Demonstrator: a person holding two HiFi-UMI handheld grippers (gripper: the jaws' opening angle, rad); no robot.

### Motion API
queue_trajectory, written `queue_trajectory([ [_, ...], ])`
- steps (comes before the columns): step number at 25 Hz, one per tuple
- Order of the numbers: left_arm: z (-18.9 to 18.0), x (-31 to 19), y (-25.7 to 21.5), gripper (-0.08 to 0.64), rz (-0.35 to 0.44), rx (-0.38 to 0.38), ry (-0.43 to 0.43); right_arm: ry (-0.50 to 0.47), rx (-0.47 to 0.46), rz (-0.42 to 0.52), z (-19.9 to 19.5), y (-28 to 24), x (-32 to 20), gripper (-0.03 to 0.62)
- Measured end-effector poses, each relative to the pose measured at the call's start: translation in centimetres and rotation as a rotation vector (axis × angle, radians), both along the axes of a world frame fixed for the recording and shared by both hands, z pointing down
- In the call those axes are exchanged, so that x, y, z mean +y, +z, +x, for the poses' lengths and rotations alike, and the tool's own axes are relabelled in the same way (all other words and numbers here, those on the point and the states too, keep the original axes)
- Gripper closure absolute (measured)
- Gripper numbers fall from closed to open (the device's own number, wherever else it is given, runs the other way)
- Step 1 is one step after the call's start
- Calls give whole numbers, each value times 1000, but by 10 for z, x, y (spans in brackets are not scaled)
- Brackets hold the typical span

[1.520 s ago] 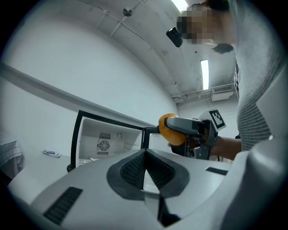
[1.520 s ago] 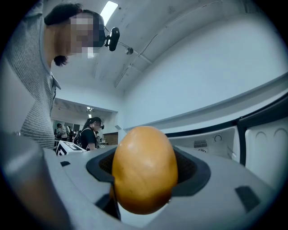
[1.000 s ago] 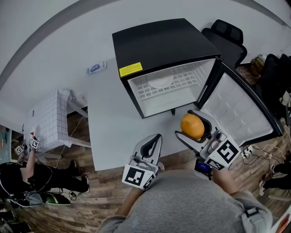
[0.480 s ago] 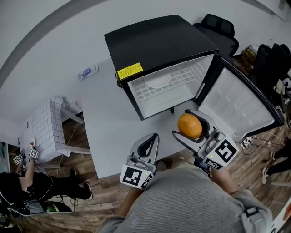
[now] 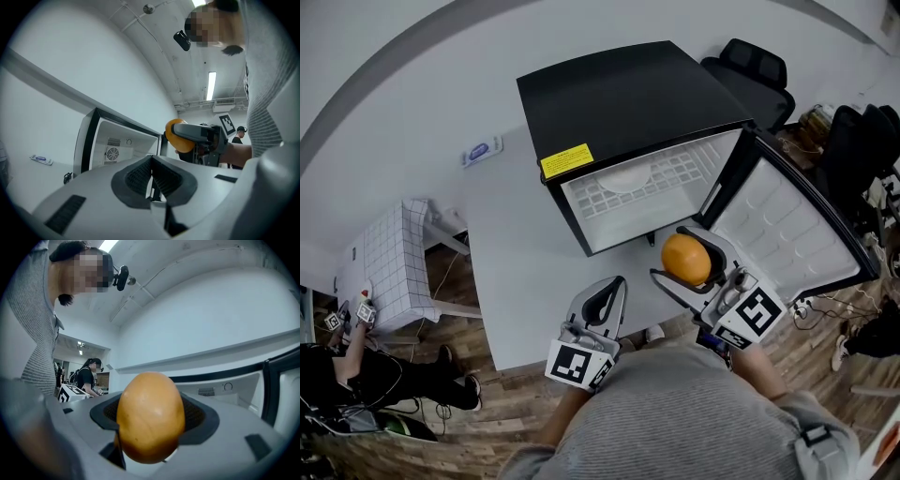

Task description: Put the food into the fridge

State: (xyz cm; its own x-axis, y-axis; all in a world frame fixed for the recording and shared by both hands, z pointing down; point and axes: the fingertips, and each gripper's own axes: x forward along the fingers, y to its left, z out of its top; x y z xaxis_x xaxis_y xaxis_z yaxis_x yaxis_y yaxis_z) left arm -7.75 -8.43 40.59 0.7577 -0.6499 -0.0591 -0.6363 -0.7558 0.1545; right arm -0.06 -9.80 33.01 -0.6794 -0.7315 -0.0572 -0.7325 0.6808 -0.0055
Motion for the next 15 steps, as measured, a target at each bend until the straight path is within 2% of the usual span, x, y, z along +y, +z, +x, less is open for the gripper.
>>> queue_trajectory([
  [15, 7, -12, 1, 549, -12, 6, -44, -20, 8, -35, 12, 12, -31, 267],
])
